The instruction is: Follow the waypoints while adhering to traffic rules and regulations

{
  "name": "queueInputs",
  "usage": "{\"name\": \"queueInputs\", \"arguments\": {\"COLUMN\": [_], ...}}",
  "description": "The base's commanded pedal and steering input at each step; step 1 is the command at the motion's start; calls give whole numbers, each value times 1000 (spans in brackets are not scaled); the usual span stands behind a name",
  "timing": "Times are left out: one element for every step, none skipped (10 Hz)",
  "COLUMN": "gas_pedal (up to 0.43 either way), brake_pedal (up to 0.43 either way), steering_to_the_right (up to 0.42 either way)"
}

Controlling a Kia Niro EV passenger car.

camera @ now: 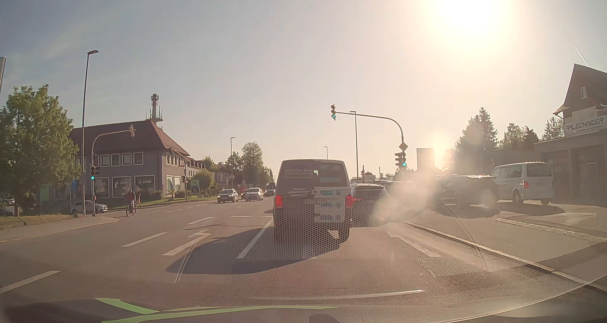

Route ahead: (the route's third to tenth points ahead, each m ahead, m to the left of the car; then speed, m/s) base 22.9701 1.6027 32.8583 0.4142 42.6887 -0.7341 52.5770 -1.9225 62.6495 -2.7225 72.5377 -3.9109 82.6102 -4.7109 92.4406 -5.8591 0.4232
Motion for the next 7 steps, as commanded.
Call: {"name": "queueInputs", "arguments": {"gas_pedal": [28,39,47,59,67,67,87], "brake_pedal": [0,0,0,0,0,0,0], "steering_to_the_right": [5,5,5,5,5,5,5]}}
